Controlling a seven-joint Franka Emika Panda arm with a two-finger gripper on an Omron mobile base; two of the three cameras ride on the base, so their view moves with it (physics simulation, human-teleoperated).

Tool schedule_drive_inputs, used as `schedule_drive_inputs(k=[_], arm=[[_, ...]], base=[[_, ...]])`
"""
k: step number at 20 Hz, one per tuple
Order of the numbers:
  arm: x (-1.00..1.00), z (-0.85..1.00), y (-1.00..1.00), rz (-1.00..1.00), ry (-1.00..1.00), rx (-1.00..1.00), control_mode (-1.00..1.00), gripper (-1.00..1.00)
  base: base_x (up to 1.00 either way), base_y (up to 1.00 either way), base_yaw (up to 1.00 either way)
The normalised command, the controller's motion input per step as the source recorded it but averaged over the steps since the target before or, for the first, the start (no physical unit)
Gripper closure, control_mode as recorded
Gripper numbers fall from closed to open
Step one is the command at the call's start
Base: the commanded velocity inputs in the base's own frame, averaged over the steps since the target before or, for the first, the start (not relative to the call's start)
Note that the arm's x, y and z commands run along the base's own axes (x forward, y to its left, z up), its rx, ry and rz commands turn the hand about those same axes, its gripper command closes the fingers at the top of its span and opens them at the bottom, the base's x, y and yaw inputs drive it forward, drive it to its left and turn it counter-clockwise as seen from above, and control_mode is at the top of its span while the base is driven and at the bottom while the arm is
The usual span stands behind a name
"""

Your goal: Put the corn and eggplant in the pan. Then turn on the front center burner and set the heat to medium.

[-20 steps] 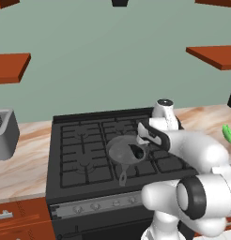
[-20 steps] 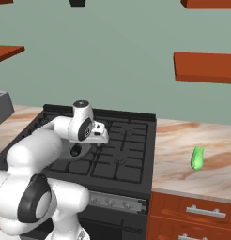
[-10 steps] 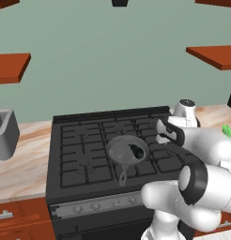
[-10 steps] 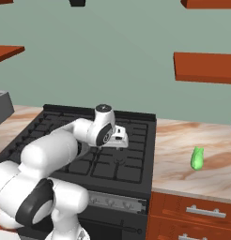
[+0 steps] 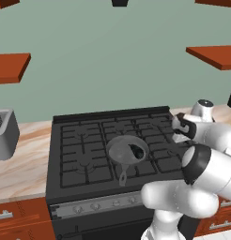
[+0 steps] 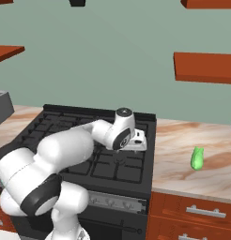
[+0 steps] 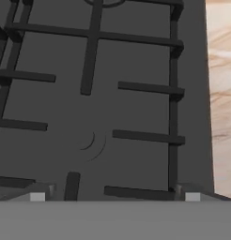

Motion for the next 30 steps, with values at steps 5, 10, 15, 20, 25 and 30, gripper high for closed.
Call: schedule_drive_inputs(k=[5,10,15,20,25,30], arm=[[0.01,0.0,-0.67,0.0,0.0,0.0,-1.0,-1.0],[0.0,0.0,-0.64,-0.02,0.03,0.0,-1.0,-1.0],[-0.03,0.0,-0.58,-0.08,0.03,0.0,-1.0,-1.0],[0.0,0.0,-0.51,-0.1,0.0,0.0,-1.0,-1.0],[0.0,0.0,-0.33,-0.13,0.0,0.0,-1.0,-1.0],[0.0,-0.01,-0.03,-0.04,0.0,0.0,-1.0,-1.0]], base=[[0.0,0.0,0.0],[0.0,0.0,0.0],[0.0,0.0,0.0],[0.0,0.0,0.0],[0.0,0.0,0.0],[0.0,0.0,0.0]])
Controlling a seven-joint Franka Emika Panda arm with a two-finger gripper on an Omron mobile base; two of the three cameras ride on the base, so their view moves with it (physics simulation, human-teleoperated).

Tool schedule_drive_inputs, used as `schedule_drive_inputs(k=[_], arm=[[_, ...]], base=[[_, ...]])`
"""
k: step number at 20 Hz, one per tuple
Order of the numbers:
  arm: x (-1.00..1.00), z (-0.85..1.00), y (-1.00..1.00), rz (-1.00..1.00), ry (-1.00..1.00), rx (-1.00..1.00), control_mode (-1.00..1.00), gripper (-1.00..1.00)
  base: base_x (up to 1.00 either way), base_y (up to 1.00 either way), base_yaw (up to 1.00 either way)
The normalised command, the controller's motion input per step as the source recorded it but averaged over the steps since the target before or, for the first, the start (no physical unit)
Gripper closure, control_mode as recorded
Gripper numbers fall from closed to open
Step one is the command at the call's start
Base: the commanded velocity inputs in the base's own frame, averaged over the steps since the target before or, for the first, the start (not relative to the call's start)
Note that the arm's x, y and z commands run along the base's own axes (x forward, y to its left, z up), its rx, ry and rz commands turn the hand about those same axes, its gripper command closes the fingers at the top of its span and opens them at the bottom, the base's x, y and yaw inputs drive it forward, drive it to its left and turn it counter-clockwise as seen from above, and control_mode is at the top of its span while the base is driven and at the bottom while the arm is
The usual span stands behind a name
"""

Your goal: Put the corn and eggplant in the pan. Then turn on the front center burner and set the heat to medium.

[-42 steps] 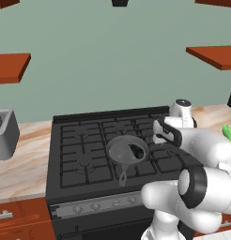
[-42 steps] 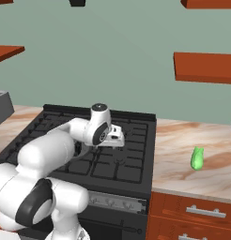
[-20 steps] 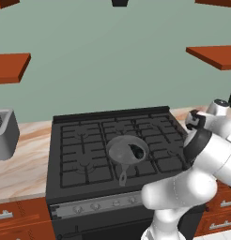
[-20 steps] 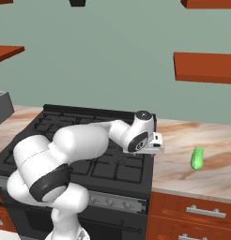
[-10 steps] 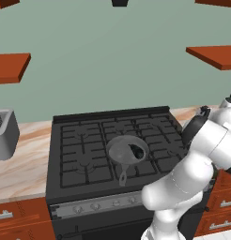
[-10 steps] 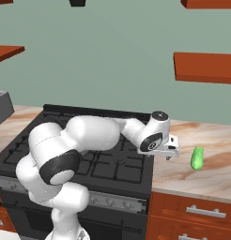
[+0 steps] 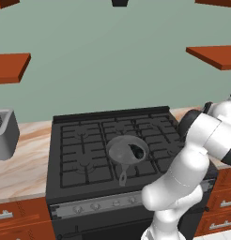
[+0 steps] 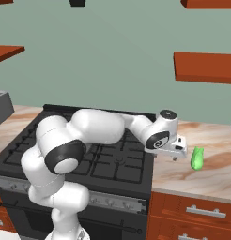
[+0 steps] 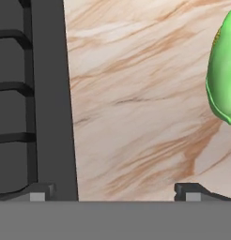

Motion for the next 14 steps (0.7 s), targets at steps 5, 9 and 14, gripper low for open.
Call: schedule_drive_inputs(k=[5,9,14], arm=[[0.17,-0.11,0.0,-0.01,-0.01,-0.01,-1.0,-1.0],[0.46,-0.02,-0.18,-0.05,0.0,-0.07,-1.0,-1.0],[0.34,0.0,-0.28,-0.07,0.0,-0.02,-1.0,-1.0]], base=[[0.0,0.0,0.0],[0.0,0.0,0.0],[0.0,0.0,0.0]])
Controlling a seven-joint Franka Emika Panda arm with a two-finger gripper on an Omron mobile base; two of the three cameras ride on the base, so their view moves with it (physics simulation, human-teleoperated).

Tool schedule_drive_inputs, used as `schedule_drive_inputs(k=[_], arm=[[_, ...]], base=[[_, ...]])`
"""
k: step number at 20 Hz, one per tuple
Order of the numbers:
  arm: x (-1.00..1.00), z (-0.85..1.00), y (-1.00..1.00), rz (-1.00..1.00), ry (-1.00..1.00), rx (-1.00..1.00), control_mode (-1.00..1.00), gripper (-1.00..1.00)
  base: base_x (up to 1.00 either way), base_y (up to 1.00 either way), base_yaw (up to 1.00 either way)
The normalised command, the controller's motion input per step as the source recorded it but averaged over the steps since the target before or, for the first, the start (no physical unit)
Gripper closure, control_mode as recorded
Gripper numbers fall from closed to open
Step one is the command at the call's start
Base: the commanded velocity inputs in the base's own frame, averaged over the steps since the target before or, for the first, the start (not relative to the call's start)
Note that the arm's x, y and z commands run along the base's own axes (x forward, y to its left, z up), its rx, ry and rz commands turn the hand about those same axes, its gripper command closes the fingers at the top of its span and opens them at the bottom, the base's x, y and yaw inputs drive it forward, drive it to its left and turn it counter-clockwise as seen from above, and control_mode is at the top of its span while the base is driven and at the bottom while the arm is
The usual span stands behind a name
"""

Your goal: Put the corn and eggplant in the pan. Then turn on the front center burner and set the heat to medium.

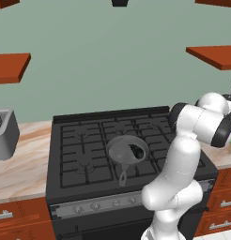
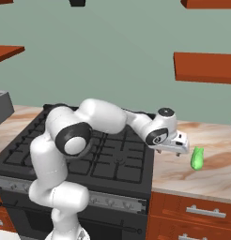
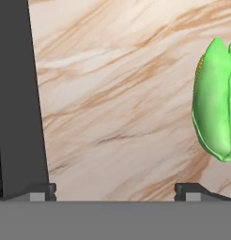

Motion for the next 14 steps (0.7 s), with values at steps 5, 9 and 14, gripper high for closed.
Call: schedule_drive_inputs(k=[5,9,14], arm=[[0.08,0.0,-0.32,-0.05,0.0,0.0,-1.0,-1.0],[0.13,0.0,-0.49,-0.06,0.0,0.0,-1.0,-1.0],[0.18,0.0,-0.48,-0.07,0.0,0.0,-1.0,-1.0]], base=[[0.0,0.0,0.0],[0.0,0.0,0.0],[0.0,0.0,0.0]])
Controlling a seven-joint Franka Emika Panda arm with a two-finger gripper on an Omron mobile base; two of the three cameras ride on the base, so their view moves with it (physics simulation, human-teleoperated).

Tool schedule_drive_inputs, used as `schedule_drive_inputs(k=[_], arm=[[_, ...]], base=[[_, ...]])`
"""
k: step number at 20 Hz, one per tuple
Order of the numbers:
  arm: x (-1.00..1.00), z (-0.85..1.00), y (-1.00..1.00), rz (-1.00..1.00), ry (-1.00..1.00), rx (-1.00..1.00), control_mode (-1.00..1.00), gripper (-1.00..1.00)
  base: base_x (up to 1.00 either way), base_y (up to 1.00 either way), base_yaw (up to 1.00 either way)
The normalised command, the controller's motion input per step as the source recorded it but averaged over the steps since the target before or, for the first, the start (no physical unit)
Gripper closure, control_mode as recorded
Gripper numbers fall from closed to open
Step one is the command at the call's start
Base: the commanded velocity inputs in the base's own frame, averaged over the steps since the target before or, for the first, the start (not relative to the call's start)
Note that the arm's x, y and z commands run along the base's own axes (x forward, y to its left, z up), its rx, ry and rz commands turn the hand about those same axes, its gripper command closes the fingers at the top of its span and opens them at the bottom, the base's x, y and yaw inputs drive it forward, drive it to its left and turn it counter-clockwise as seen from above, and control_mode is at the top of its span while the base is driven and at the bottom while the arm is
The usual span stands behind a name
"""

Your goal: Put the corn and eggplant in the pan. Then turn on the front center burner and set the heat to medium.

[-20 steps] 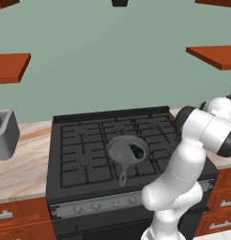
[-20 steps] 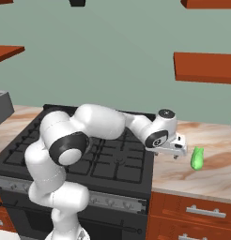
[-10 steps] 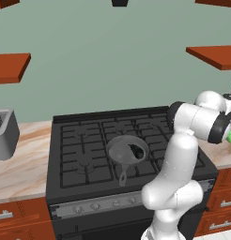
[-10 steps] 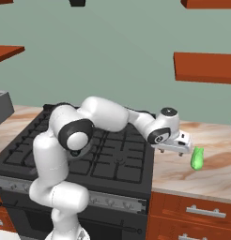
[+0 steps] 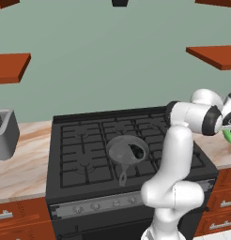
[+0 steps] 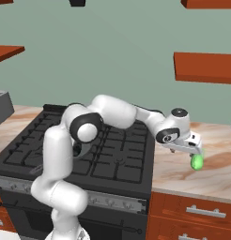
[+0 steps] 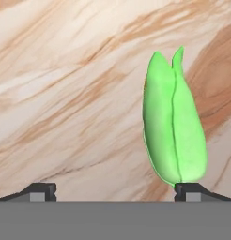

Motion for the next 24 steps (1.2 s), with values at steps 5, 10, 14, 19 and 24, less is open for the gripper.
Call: schedule_drive_inputs(k=[5,10,14,19,24], arm=[[0.02,0.0,-0.38,-0.01,-0.01,0.01,-1.0,-1.0],[0.03,0.0,-0.28,0.0,-0.02,0.02,-1.0,-1.0],[0.0,0.0,-0.1,0.0,-0.01,0.02,-1.0,-1.0],[0.02,-0.06,-0.18,0.0,0.0,0.0,-1.0,-1.0],[0.0,-0.12,-0.02,0.0,0.0,0.01,-1.0,-1.0]], base=[[0.0,0.0,0.0],[0.0,0.0,0.0],[0.0,0.0,0.0],[0.0,0.0,0.0],[0.0,0.0,0.0]])
